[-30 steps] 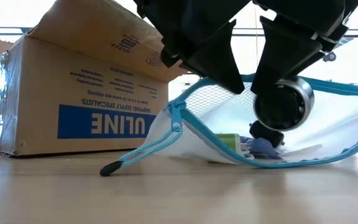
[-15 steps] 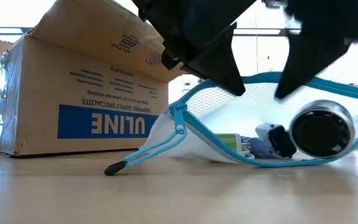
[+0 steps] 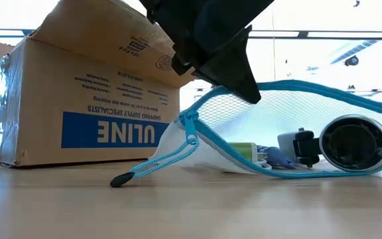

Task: Unpack boxes
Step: Put the black mini fan into the white zip bag

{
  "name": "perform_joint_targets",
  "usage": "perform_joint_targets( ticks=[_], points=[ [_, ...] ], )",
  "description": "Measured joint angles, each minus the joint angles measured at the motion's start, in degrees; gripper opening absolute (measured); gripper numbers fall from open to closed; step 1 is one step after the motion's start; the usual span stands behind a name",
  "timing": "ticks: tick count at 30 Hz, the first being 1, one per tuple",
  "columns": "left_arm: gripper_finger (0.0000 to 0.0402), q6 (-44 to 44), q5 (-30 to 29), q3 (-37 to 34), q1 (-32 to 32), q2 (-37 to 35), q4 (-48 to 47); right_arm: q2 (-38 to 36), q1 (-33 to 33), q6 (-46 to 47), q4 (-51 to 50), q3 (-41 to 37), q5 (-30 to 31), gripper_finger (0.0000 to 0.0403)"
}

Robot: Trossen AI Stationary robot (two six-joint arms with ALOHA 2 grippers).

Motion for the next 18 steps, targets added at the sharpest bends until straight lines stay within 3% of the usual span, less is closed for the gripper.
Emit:
perform_joint_targets(
  ticks=[8, 16, 18],
  points=[
    [0.0000, 0.61, 3.64, -0.02, -0.19, 0.00, 3.03, 3.03, -3.13, -2.26, 0.19, -3.20, 0.64, 0.0012],
    [0.0000, 2.15, 6.51, -0.02, -0.58, 0.00, 5.55, 3.14, -9.46, -5.13, 0.37, -4.96, 8.92, 0.0003],
    [0.0000, 2.16, 6.65, -0.02, -0.59, 0.00, 5.59, 2.79, -9.70, -5.79, 0.34, -4.85, 8.65, 0.0002]
  ],
)
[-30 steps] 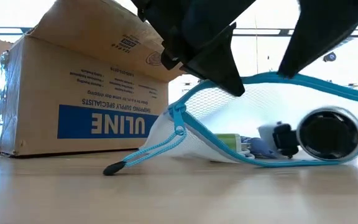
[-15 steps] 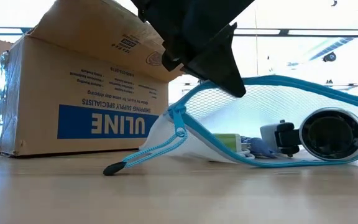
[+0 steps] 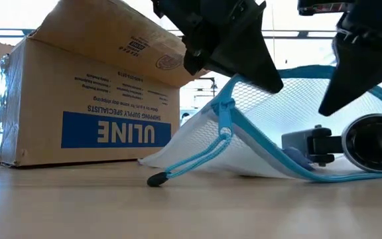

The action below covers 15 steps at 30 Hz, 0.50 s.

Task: Unpack boxes
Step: Put the black mini fan into the white zip bag

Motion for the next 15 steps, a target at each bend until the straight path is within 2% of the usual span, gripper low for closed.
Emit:
perform_joint_targets(
  ticks=[4, 10, 15],
  points=[
    [0.0000, -0.02, 0.05, 0.00, -0.02, 0.00, -0.02, -1.13, 2.46, 0.23, 0.14, 0.93, -4.19, 0.0001],
    [0.0000, -0.02, 0.07, 0.00, 0.00, 0.00, 0.00, -2.14, 7.79, 7.42, 0.13, 0.63, -9.71, 0.0000],
    [0.0000, -0.02, 0.45, 0.00, -0.07, 0.00, -0.02, -1.57, 8.60, 13.13, 0.13, -3.01, -10.85, 0.0000]
  ],
)
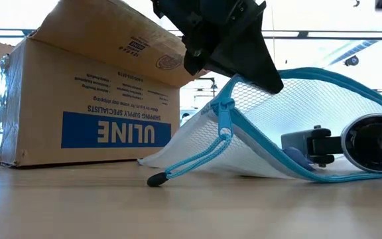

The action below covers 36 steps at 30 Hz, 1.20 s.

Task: Unpack boxes
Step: Put the black mini fan into the white zip bag, then close the white zip bag

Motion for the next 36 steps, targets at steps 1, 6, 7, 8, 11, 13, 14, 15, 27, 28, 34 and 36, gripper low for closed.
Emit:
perform_joint_targets(
  ticks=[1, 6, 7, 8, 11, 13, 14, 15, 27, 28, 34, 36],
  points=[
    [0.0000, 0.00, 0.05, 0.00, -0.05, 0.00, 0.00, 0.00, -0.45, 0.22, 0.24, -0.92, 0.20, 0.0000],
    [0.0000, 0.02, 1.06, 0.00, -0.24, 0.00, 0.02, 0.00, -5.42, -2.02, 0.39, -4.62, 3.26, 0.0000],
    [0.0000, 0.02, 1.08, 0.00, -0.24, 0.00, 0.02, 0.00, -6.66, -2.78, 0.40, -4.94, 4.79, 0.0000],
    [0.0000, 0.02, 1.08, 0.00, -0.22, 0.00, 0.00, -0.04, -7.83, -3.22, 0.45, -5.11, 6.33, 0.0000],
    [0.0000, 0.00, 1.16, 0.00, -0.21, 0.00, 0.02, -0.57, -10.68, -6.56, 1.62, -5.00, 9.24, 0.0000],
    [0.0000, 0.02, 1.37, 0.00, -0.24, 0.00, 0.04, -0.72, -11.21, -9.53, 2.18, -4.17, 9.44, 0.0000],
    [0.0001, 0.02, 1.37, 0.00, -0.14, 0.00, 0.04, -0.74, -11.07, -10.83, 2.19, -3.77, 9.04, 0.0000],
    [0.0002, 0.00, 1.37, 0.00, -0.13, 0.00, 0.04, -0.74, -10.67, -12.00, 2.15, -3.34, 8.13, 0.0000],
    [0.0088, 0.02, 7.82, 0.41, -0.04, 0.00, 6.42, -4.24, -0.55, -25.14, 26.54, -5.61, 4.69, 0.0000],
    [0.0104, 0.01, 8.79, 1.04, -0.09, -0.02, 6.12, -4.24, -0.42, -26.81, 30.71, -6.65, 4.67, 0.0000],
    [0.0195, -0.78, 11.36, 8.68, -0.56, -2.01, -9.60, -3.71, 0.53, -33.23, 55.69, -14.98, 4.71, 0.0000],
    [0.0214, -2.25, 11.50, 11.72, -1.27, -2.35, -16.55, -3.36, 1.24, -34.66, 59.54, -16.68, 4.72, 0.0000]
  ],
)
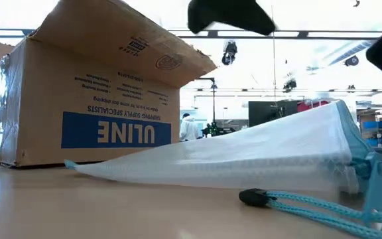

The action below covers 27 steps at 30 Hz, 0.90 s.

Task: Unpack boxes
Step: Close the white zip bag

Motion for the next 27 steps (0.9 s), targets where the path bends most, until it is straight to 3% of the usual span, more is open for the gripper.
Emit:
perform_joint_targets(
  ticks=[4, 8, 15, 21, 27],
  points=[
    [0.0228, -1.36, -0.07, 2.23, -2.01, -0.01, -7.96, 0.75, 0.69, -1.45, 0.86, -1.34, 0.39, 0.0003],
    [0.0216, -3.94, -2.87, -0.32, -3.53, 0.42, -6.58, 2.25, 0.58, -2.61, 3.56, -0.46, 1.44, 0.0022],
    [0.0181, -9.24, -4.11, -11.69, -3.91, 0.63, 6.10, 7.82, -0.18, -6.36, 7.37, 5.27, 3.64, 0.0037],
    [0.0155, -11.67, -4.44, -22.54, -4.06, 0.74, 21.19, 15.84, -2.64, -6.38, 7.27, 13.48, 3.77, 0.0023],
    [0.0138, -11.91, -4.84, -29.09, -4.25, 0.69, 24.14, 20.36, -3.99, 0.34, -6.51, 20.55, 3.43, 0.0004]
  ],
)
